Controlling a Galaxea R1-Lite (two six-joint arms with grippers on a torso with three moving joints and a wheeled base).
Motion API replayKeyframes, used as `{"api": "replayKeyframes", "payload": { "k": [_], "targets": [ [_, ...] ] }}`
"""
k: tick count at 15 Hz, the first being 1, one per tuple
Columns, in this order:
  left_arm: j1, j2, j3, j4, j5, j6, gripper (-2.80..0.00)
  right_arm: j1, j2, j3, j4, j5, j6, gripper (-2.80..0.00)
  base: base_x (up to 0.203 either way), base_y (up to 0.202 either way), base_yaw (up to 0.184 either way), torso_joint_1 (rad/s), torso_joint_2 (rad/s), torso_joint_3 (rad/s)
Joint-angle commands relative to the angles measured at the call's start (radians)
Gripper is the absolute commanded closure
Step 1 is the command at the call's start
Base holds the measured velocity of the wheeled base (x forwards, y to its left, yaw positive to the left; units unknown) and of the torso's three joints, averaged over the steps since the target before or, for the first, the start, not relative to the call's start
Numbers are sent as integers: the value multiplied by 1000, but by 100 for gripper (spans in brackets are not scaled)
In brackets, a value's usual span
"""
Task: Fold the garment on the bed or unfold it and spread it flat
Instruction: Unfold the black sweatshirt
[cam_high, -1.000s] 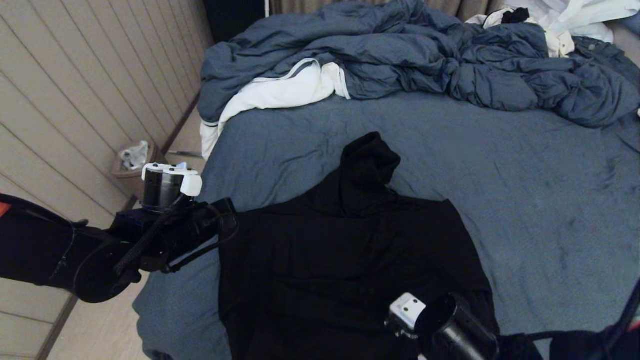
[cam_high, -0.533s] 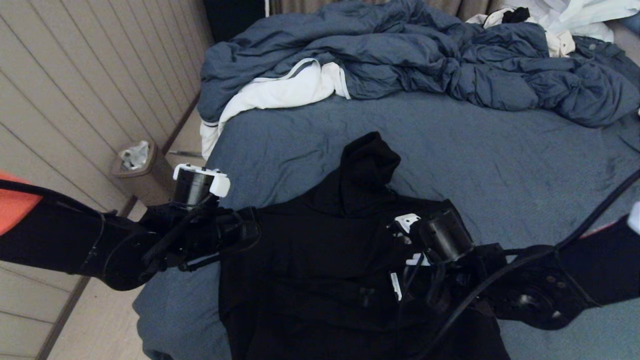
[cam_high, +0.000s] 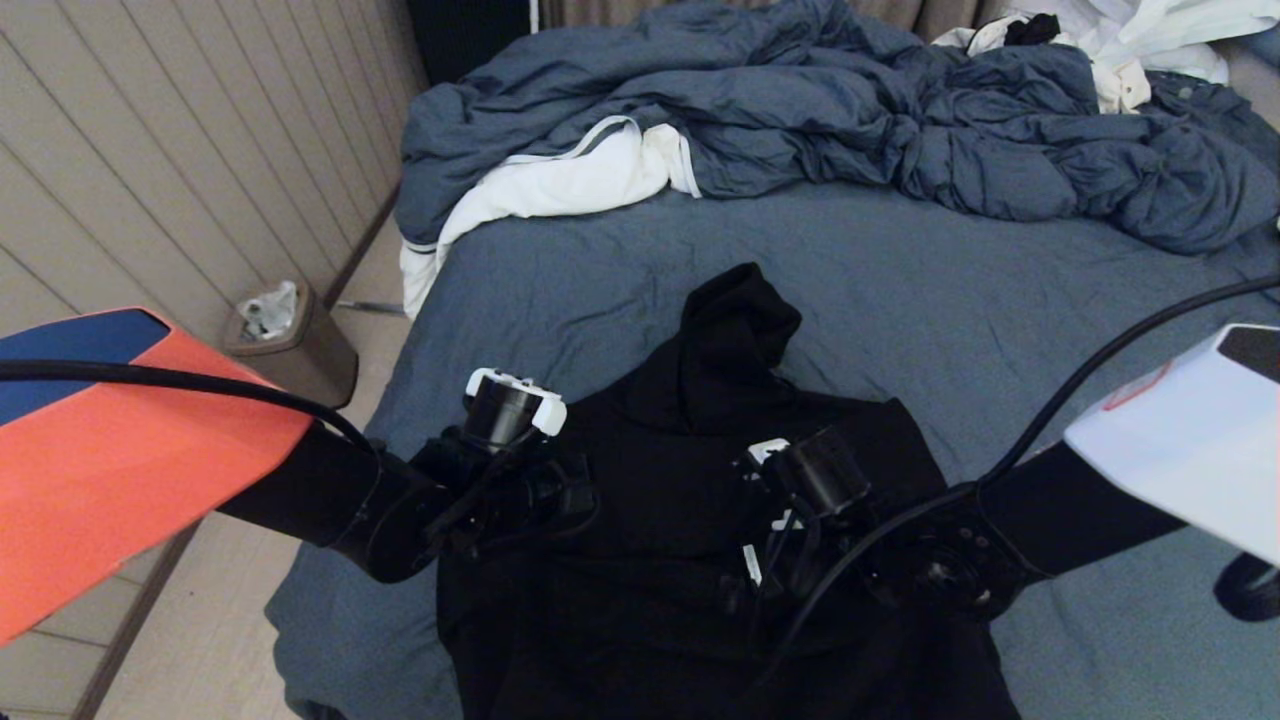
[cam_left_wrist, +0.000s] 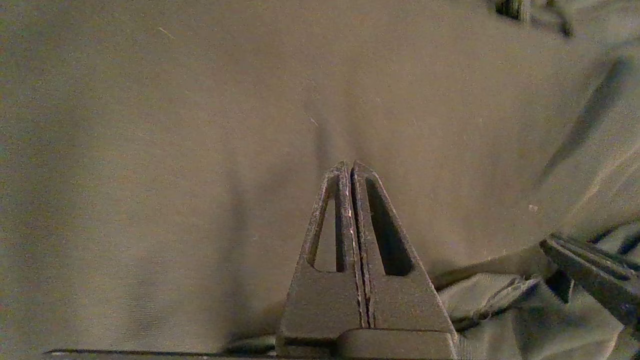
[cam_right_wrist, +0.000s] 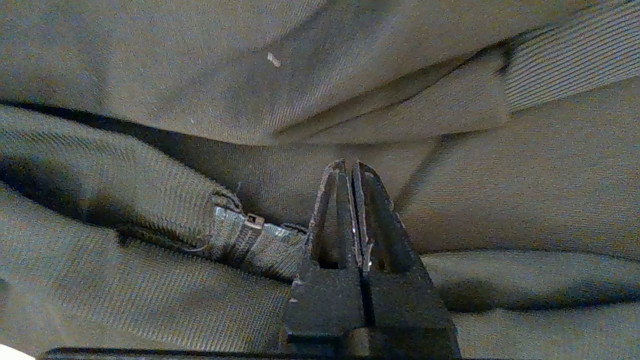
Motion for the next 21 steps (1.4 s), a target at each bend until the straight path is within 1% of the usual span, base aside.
{"api": "replayKeyframes", "payload": {
  "k": [1, 7, 10, 15, 17, 21],
  "targets": [
    [-2, 9, -2, -7, -1, -6, 0, 3, 22, 10, -1, -1, 4, 0, 0, 0, 0, 0, 0, 0],
    [17, 24, -11, -12, 1, -21, 0, 4, 54, 15, -2, 0, 4, 0, 0, 0, 0, 0, 0, 0],
    [17, 43, -15, -12, 1, -28, 0, 14, 51, 47, -2, 1, 5, 0, 0, 0, 0, 0, 0, 0],
    [22, 42, -15, -13, 2, -34, 0, 31, 14, 174, -11, 1, 14, 0, 0, 0, 0, 0, 0, 0],
    [23, 38, -14, -13, 2, -34, 0, 53, -26, 228, -12, 2, 16, 0, 0, 0, 0, 0, 0, 0],
    [34, 31, -12, -13, 2, -34, 0, 124, -84, 334, -12, 2, 25, 0, 0, 0, 0, 0, 0, 0]
  ]
}}
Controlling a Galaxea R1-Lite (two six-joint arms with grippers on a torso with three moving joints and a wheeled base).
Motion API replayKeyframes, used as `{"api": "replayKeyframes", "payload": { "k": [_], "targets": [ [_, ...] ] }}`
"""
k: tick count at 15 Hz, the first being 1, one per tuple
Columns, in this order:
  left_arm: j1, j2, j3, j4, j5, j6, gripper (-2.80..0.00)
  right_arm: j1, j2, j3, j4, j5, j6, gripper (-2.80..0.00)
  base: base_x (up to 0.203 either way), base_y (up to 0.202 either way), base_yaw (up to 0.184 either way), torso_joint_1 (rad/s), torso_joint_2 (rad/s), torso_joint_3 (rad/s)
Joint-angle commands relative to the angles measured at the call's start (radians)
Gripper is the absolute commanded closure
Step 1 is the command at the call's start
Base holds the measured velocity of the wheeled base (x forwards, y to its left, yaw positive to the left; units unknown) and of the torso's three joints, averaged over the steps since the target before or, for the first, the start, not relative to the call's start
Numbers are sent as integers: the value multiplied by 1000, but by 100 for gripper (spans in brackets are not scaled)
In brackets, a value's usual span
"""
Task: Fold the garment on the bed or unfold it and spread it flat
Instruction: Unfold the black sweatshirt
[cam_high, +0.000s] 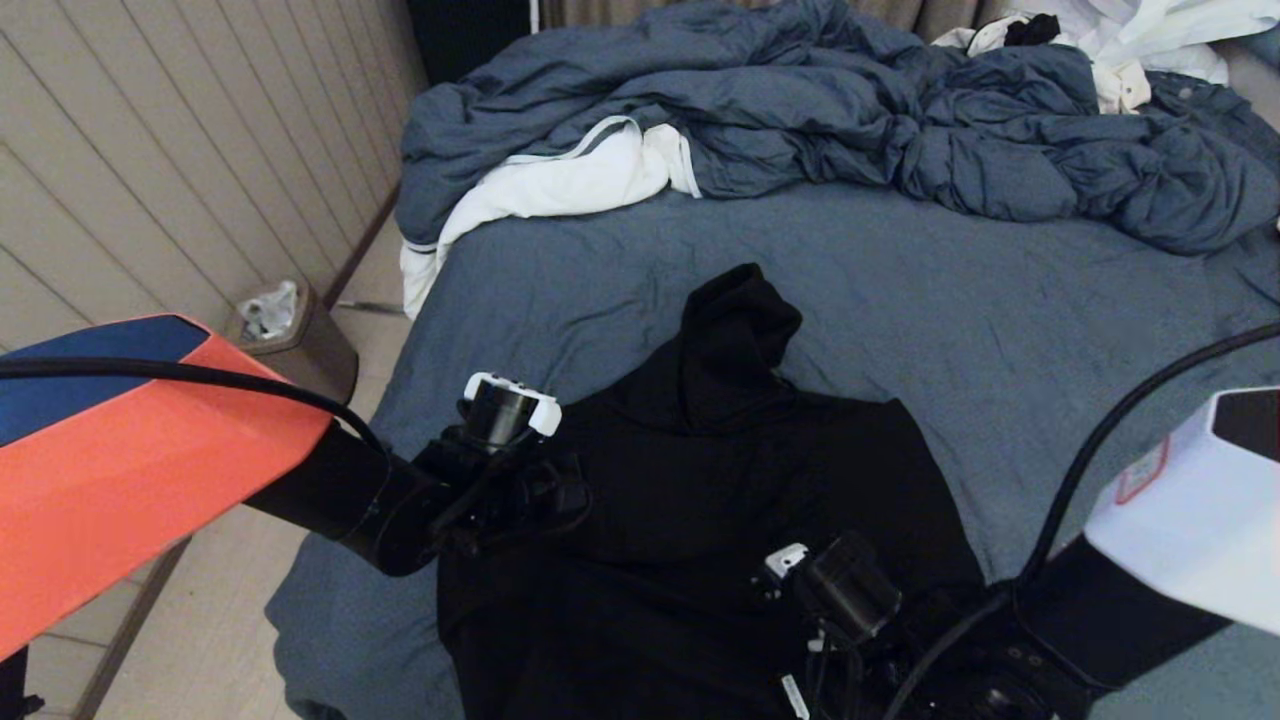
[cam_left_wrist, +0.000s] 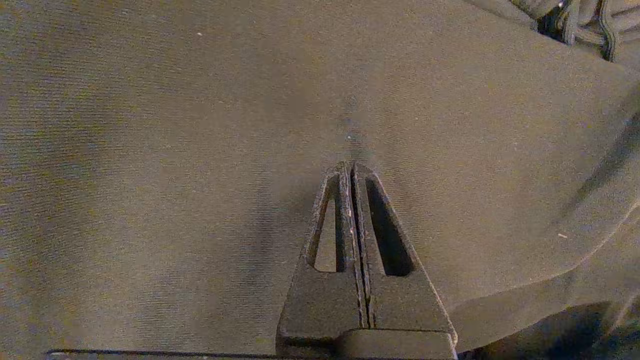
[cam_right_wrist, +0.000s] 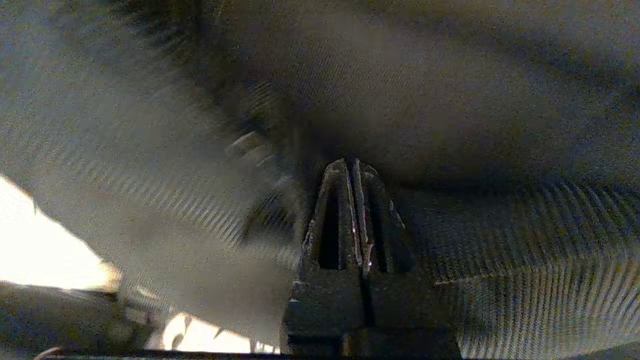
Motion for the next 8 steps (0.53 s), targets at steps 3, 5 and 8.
{"api": "replayKeyframes", "payload": {
  "k": [3, 5, 8],
  "targets": [
    [6, -7, 1, -3, 1, -5, 0, 72, -85, 123, -3, 0, 25, 0, 0, 0, 0, 0, 0, 0],
    [8, -14, 1, -2, 1, -8, 0, 144, -111, 180, -2, 0, 55, 0, 0, 0, 0, 0, 0, 0],
    [13, -21, 2, -2, 1, -8, 0, 260, -181, 272, -2, -4, 110, 0, 0, 0, 0, 0, 0, 0]
  ]
}}
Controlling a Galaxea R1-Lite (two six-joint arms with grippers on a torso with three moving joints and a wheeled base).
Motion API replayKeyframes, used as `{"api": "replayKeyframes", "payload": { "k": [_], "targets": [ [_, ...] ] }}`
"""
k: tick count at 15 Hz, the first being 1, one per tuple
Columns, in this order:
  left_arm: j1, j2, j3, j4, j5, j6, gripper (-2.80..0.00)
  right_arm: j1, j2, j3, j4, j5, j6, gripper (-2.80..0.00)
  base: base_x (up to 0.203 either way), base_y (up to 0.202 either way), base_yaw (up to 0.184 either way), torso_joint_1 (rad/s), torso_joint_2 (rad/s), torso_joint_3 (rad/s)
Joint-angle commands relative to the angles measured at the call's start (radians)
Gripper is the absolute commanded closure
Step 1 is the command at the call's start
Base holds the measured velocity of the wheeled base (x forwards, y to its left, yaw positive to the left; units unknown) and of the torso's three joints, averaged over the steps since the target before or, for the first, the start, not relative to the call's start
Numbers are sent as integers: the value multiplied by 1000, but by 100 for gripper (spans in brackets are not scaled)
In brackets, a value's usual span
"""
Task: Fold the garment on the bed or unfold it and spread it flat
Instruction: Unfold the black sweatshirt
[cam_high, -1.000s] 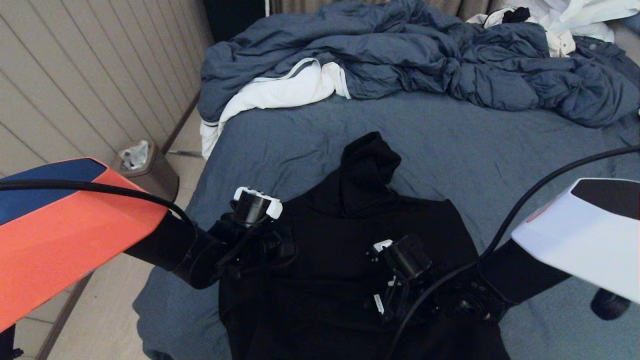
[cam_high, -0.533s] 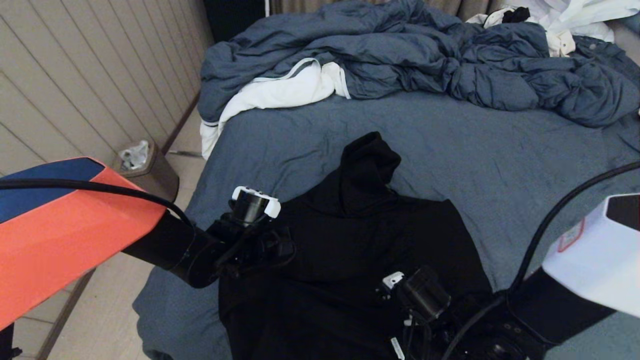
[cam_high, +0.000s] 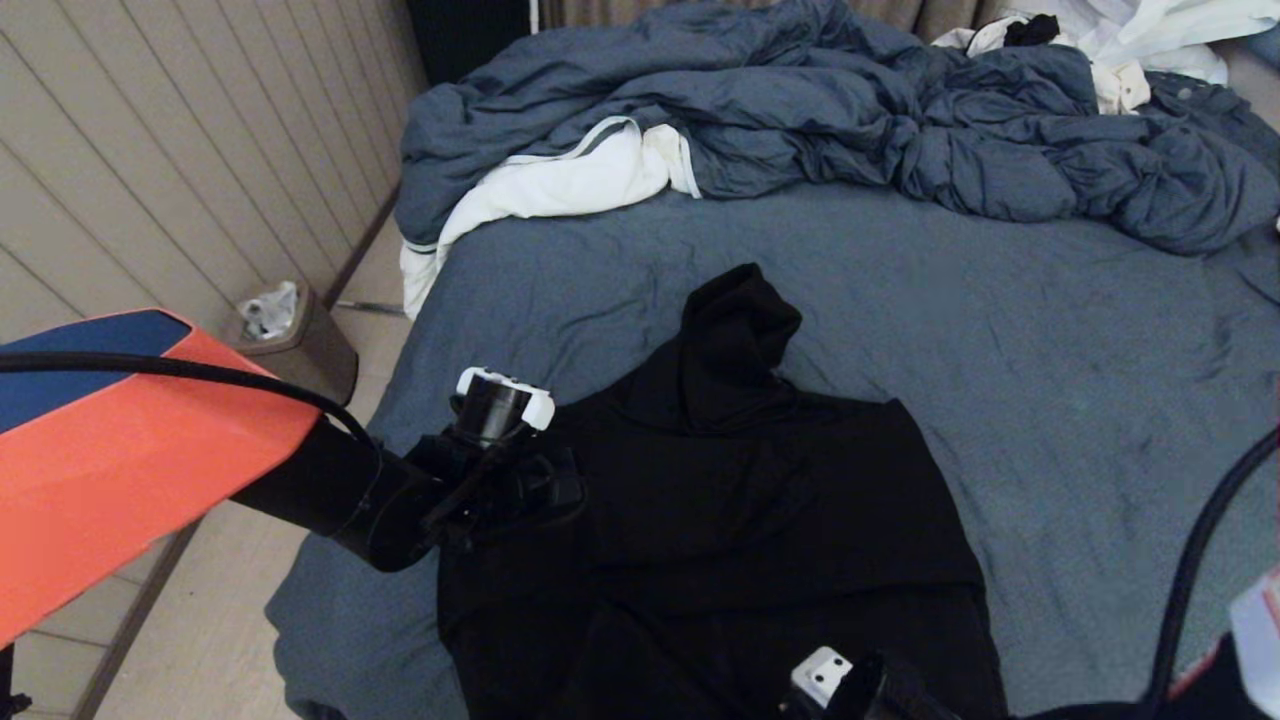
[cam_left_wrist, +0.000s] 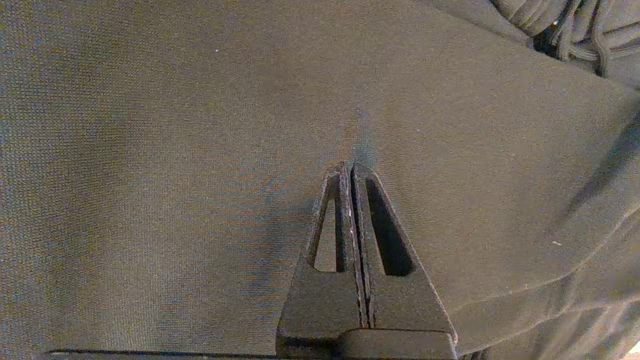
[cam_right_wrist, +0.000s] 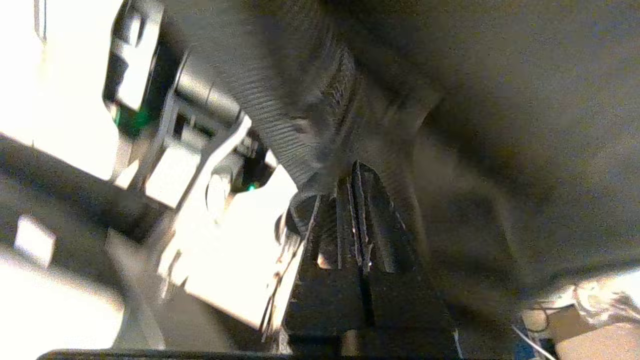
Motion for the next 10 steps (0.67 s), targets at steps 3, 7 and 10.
{"api": "replayKeyframes", "payload": {
  "k": [3, 7, 10],
  "targets": [
    [10, -13, 1, -3, 1, -4, 0, 106, -119, 112, -1, -21, 42, 0, 0, 0, 0, 0, 0, 0],
    [13, -58, 12, 0, 1, -4, 0, 100, -206, 141, 0, -46, 44, 0, 0, 0, 0, 0, 0, 0],
    [13, -150, 41, 8, 1, -2, 0, 74, -238, 122, 0, -54, 44, 0, 0, 0, 0, 0, 0, 0]
  ]
}}
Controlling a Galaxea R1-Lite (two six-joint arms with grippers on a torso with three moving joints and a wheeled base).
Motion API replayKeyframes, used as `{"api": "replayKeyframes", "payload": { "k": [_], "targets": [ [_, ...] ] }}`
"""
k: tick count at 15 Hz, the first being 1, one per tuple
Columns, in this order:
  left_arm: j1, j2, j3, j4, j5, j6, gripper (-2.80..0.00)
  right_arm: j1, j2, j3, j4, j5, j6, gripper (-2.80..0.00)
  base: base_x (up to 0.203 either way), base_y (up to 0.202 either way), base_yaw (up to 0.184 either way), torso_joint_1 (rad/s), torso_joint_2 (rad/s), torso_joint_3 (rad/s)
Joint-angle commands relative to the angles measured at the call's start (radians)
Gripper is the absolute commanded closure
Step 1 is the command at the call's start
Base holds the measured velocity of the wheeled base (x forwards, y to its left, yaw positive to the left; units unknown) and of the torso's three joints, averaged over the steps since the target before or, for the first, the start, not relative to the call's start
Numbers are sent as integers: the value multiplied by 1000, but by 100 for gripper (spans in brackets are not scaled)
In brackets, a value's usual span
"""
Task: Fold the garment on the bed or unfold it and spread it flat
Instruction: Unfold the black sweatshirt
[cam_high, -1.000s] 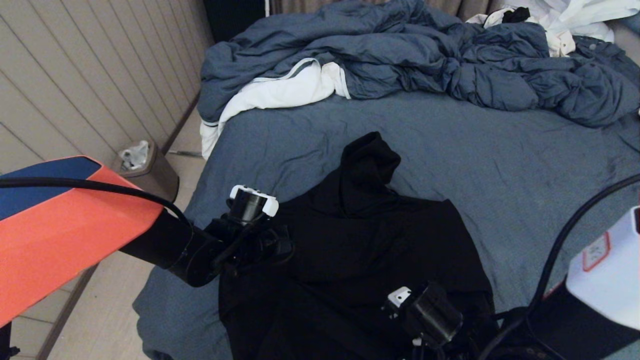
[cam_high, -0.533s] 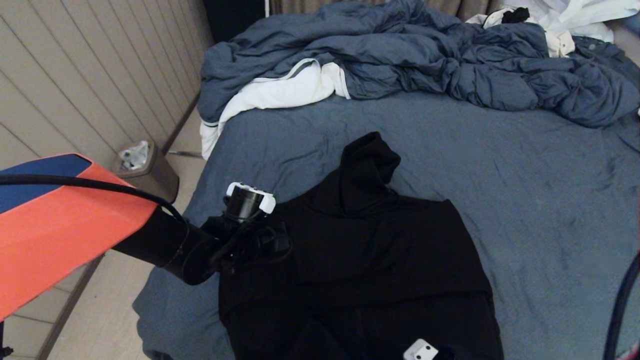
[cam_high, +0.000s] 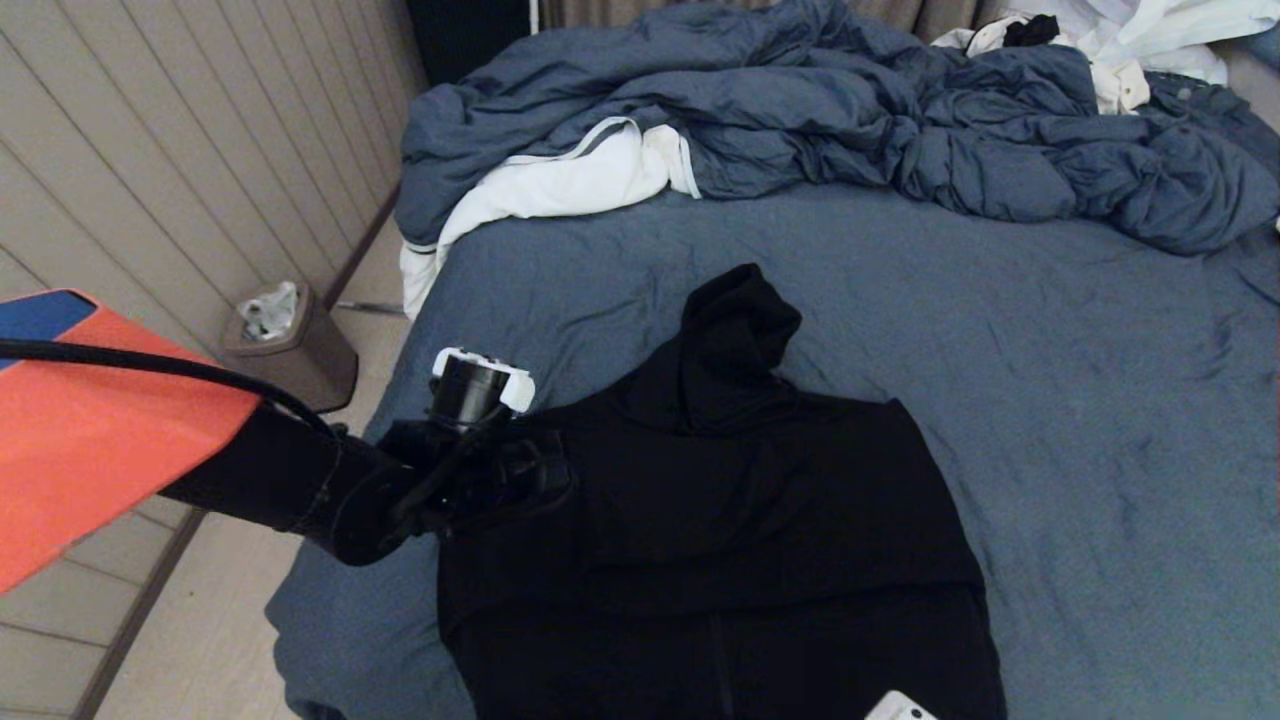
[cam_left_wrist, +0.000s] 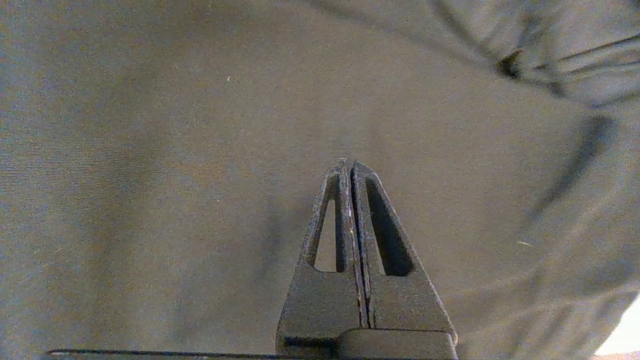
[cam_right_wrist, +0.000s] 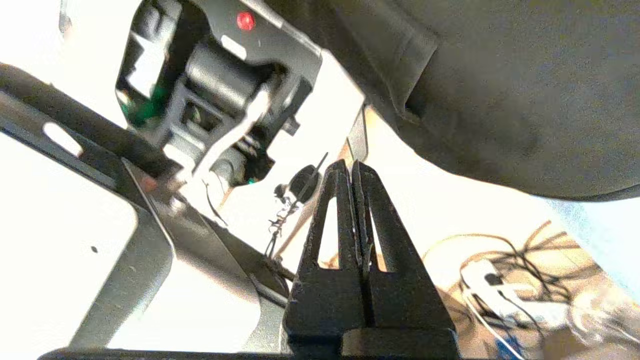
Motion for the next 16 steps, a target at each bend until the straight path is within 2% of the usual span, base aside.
{"api": "replayKeyframes", "payload": {
  "k": [1, 4, 7, 9, 13, 16],
  "targets": [
    [0, -98, 31, -2, 1, -2, 0, -39, -26, -25, -4, -5, 1, 0, 0, 0, 0, 0, 0, 0],
    [8, -115, 48, -8, 1, 1, 0, -180, -27, -124, -3, -6, -17, 0, 0, 0, 0, 0, 0, 0],
    [9, -78, 47, 13, -10, 19, 0, -324, -9, -317, -2, 0, -43, 0, 0, 0, 0, 0, 0, 0],
    [-13, -31, 20, 41, -5, 46, 0, -373, 48, -437, -3, 4, -43, 0, 0, 0, 0, 0, 0, 0],
    [-77, -13, -92, 146, 0, 49, 0, -437, 150, -637, 4, 1, -57, 0, 0, 0, 0, 0, 0, 0],
    [-167, 1, -216, 244, 7, 47, 0, -484, 167, -669, -2, 3, -60, 0, 0, 0, 0, 0, 0, 0]
  ]
}}
